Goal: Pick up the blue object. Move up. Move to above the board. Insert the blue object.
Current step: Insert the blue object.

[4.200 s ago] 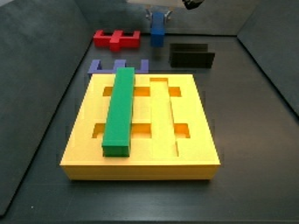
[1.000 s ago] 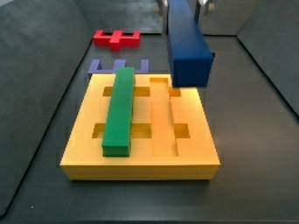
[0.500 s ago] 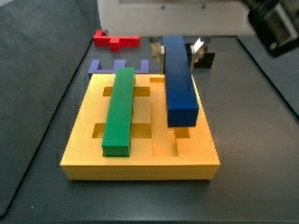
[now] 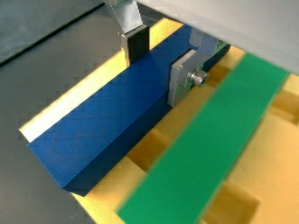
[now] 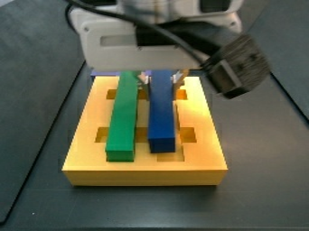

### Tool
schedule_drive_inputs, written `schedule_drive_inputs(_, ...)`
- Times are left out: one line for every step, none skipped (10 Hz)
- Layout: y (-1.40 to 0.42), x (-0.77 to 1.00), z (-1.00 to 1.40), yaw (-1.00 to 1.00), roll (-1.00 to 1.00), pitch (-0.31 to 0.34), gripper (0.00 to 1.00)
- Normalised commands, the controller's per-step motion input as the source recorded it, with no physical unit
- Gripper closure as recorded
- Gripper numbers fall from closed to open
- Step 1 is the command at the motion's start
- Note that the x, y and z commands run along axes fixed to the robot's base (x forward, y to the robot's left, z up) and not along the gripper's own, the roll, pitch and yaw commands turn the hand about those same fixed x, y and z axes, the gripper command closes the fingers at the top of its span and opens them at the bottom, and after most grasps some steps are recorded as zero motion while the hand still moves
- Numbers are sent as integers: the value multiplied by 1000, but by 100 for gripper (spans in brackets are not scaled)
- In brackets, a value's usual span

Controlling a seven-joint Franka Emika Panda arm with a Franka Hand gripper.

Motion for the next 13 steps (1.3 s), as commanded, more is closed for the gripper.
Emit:
schedule_drive_inputs(-260,189,-394,31,97,-74,100)
schedule_drive_inputs(-163,451,-437,63,159,-4,100)
schedule_drive_inputs(-103,454,-351,100,184,0,100)
schedule_drive_inputs(-74,166,-269,57,186,0,100)
schedule_drive_inputs(-17,0,-269,97,244,0,100)
schedule_drive_inputs(0,-100,-274,9,251,0,100)
schedule_drive_inputs(0,-177,-249,0,217,4,100)
schedule_drive_inputs(0,-106,-240,0,201,27,100)
schedule_drive_inputs(0,-211,-211,0,226,34,100)
schedule_drive_inputs(0,-334,-166,0,237,19,100)
schedule_drive_inputs(0,-311,-143,26,230,23,100)
schedule_drive_inputs(0,-46,-186,54,197,29,100)
schedule_drive_inputs(0,23,-220,0,121,19,100)
